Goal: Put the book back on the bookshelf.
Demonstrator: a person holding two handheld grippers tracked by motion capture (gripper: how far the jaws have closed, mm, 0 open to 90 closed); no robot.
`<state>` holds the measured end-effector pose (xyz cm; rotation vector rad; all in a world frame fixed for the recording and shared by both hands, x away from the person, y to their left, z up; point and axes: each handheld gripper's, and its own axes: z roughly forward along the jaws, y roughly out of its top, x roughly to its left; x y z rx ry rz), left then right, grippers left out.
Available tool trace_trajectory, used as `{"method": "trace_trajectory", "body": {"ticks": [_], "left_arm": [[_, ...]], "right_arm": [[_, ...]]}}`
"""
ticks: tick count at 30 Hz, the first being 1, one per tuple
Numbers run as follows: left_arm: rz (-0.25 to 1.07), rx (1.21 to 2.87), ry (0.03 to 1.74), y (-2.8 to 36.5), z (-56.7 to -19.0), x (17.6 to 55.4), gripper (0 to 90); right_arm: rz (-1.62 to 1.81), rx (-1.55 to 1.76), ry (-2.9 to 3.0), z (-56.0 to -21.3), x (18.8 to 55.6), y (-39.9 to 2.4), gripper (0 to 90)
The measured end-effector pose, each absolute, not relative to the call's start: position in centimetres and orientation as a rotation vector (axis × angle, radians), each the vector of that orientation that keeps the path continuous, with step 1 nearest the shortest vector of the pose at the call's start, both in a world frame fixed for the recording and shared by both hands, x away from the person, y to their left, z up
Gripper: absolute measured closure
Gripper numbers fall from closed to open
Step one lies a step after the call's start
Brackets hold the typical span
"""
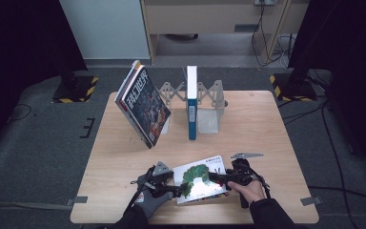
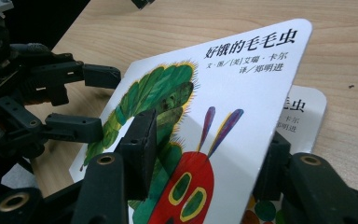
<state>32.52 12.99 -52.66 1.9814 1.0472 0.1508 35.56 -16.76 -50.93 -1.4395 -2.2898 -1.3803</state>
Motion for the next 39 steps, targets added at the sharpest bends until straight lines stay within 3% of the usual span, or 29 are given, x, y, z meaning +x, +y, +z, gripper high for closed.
{"method": "trace_trajectory", "body": {"ticks": [21, 39], "left_arm": [[0.155, 1.936, 1.05, 13.8, -51.7, 32.9, 20.6], [0.129, 1.908, 1.04, 14.0, -51.5, 32.9, 21.6]], "right_arm": [[-1.466, -1.34, -2.13, -49.1, 35.9, -17.4, 79.8], [-1.636, -1.175, -2.149, -47.2, 35.3, -17.8, 85.3]]}}
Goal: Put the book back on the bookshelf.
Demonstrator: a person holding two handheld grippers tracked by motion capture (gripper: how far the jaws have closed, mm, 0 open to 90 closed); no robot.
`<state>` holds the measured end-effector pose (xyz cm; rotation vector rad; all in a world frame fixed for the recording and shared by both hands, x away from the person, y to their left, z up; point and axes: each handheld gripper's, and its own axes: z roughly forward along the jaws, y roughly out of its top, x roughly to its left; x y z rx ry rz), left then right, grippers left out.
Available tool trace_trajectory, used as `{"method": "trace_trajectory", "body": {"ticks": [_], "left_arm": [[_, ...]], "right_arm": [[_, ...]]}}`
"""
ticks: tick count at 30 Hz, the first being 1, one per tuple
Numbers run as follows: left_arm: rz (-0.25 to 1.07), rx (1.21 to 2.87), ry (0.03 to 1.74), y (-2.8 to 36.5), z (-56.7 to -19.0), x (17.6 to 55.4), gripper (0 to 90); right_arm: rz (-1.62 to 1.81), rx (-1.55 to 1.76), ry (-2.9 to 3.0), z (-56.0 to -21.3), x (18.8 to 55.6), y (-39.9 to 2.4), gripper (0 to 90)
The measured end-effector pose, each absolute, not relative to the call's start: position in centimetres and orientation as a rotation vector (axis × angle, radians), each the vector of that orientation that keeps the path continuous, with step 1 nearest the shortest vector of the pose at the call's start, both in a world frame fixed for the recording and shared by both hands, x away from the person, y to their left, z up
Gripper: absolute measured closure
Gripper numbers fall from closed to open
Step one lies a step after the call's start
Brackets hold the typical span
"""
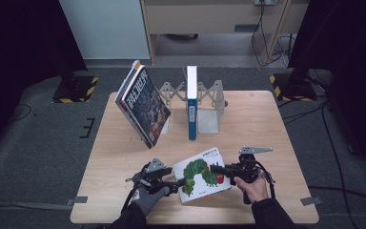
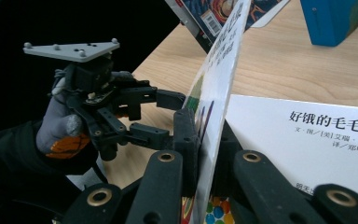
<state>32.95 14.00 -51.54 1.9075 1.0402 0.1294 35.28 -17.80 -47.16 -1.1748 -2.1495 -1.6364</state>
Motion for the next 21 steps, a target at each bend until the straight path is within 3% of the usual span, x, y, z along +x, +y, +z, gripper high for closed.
{"method": "trace_trajectory", "body": {"ticks": [21], "left_arm": [[0.059, 1.92, 1.005, 13.19, -52.59, 32.79, 17.4]], "right_arm": [[-1.613, -1.248, -2.08, -47.65, 35.74, -18.6, 87.4]]}}
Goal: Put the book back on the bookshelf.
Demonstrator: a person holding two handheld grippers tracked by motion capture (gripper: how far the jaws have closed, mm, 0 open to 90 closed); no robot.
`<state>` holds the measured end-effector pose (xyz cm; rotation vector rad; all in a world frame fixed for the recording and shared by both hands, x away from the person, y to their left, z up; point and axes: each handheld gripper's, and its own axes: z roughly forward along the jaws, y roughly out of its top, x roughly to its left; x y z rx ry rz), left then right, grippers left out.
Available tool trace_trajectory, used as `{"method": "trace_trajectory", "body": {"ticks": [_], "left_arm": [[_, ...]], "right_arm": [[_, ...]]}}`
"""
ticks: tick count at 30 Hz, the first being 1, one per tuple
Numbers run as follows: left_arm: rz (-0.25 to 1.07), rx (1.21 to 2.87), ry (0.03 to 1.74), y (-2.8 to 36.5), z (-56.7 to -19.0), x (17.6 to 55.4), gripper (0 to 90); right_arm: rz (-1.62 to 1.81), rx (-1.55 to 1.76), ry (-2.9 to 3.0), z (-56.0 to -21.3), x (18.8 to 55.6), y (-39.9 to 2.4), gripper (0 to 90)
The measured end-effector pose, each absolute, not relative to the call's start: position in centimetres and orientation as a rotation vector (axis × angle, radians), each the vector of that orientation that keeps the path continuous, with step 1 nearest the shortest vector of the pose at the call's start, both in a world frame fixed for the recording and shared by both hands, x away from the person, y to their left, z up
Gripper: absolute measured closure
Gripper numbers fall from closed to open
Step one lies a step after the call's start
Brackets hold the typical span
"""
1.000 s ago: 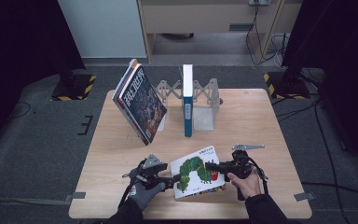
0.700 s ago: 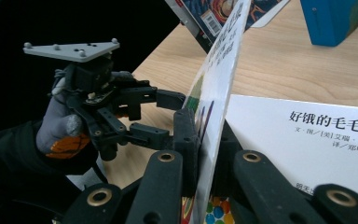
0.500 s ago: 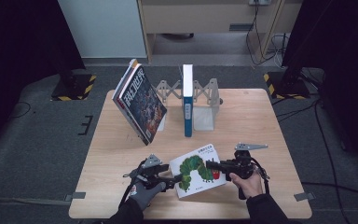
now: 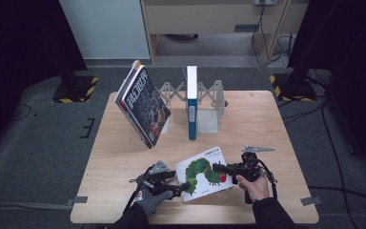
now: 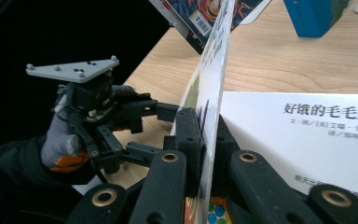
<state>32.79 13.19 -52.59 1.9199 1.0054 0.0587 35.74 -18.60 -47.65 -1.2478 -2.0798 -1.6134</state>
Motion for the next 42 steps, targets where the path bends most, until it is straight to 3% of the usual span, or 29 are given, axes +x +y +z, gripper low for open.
{"method": "trace_trajectory", "body": {"ticks": [14, 23, 35, 42], "left_arm": [[-0.007, 1.812, 1.005, 13.5, -52.6, 33.9, 17.3], [-0.081, 1.748, 1.002, 12.9, -53.4, 34.6, 12.3], [-0.085, 1.903, 0.898, 11.2, -53.9, 33.8, 3.9], [-0.131, 1.869, 0.931, 11.8, -53.9, 34.0, 15.0]], "right_arm": [[-1.683, -1.178, -2.027, -47.3, 35.7, -18.9, 89.6], [-1.672, -1.17, -2.024, -47.4, 35.9, -19.1, 89.7], [-1.641, -1.215, -2.056, -47.8, 35.9, -19.2, 89.6], [-1.617, -1.236, -2.105, -48.0, 36.0, -19.3, 87.4]]}}
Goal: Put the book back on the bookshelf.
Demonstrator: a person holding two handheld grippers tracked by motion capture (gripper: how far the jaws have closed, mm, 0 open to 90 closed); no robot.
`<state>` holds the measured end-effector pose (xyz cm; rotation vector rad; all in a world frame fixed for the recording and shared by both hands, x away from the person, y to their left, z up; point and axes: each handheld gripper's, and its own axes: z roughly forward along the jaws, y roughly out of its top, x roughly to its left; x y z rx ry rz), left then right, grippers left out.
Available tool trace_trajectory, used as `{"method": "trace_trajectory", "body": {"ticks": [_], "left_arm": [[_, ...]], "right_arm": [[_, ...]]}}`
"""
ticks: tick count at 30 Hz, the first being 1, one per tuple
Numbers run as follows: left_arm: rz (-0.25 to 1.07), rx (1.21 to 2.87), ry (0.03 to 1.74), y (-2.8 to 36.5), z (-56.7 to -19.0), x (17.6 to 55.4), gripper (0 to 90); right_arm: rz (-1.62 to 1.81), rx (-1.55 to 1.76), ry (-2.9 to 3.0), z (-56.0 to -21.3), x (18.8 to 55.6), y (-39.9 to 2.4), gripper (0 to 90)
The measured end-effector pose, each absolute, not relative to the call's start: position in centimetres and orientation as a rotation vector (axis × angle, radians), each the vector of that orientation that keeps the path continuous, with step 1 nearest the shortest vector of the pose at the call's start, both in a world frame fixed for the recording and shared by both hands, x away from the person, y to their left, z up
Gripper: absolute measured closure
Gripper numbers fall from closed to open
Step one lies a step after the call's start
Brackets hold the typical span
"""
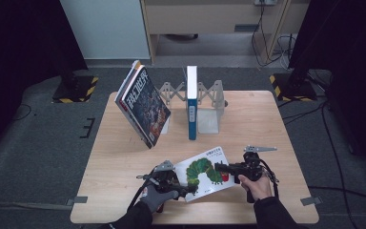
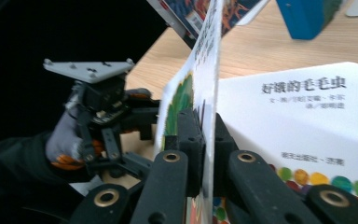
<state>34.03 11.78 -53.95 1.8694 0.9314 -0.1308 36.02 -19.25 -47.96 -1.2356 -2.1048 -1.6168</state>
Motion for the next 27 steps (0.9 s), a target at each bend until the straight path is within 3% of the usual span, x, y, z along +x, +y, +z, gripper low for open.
{"method": "trace_trajectory", "body": {"ticks": [6, 14, 18, 27], "left_arm": [[-0.162, 1.855, 0.94, 11.8, -53.5, 33.8, 33.0], [-0.117, 1.866, 0.937, 11.8, -52.7, 33.4, 44.2], [-0.107, 1.838, 0.935, 12.0, -52.2, 33.3, 53.2], [-0.156, 1.816, 0.956, 11.9, -51.6, 33.0, 63.3]], "right_arm": [[-1.514, -1.301, -2.234, -48.5, 36.1, -19.1, 75.5], [-1.454, -1.347, -2.395, -49.1, 35.9, -18.3, 56.7], [-1.461, -1.374, -2.421, -49.1, 35.9, -18.1, 50.6], [-1.501, -1.371, -2.453, -49.2, 36.0, -18.0, 39.5]]}}
